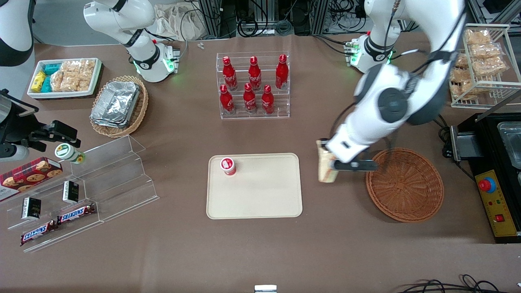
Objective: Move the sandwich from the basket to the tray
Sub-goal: 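Lift the sandwich and carry it with the left gripper to the cream tray, then lower the sandwich onto the tray and open the left gripper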
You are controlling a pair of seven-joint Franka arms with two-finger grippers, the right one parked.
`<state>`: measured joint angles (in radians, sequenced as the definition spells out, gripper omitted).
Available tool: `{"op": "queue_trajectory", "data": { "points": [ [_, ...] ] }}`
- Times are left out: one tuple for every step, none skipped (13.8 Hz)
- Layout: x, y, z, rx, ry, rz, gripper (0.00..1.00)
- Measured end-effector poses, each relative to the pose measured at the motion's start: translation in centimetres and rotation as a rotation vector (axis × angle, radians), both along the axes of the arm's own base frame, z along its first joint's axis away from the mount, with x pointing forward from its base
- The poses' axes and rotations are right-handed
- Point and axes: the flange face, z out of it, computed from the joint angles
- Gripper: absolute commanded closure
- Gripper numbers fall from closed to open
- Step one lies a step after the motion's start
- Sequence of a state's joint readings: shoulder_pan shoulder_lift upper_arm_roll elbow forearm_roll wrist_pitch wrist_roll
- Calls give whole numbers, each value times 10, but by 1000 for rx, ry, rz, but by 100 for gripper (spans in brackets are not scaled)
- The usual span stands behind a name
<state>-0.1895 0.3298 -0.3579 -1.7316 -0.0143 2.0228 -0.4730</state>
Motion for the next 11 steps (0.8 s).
{"op": "queue_trajectory", "data": {
  "points": [
    [-6, -24, -17, 39, -10, -9, 100],
    [-10, -46, -34, 78, -23, -11, 100],
    [-12, -65, -52, 112, -34, -12, 100],
    [-11, -82, -70, 139, -43, -11, 100],
    [-8, -95, -89, 157, -47, -10, 100],
    [-3, -104, -107, 159, -55, -11, 100],
    [4, -110, -123, 139, -75, -14, 100],
    [10, -114, -138, 114, -103, -19, 59],
    [15, -116, -150, 99, -125, -25, 5],
    [18, -116, -158, 93, -130, -24, 0],
    [20, -116, -161, 92, -133, -18, 0]
  ]
}}
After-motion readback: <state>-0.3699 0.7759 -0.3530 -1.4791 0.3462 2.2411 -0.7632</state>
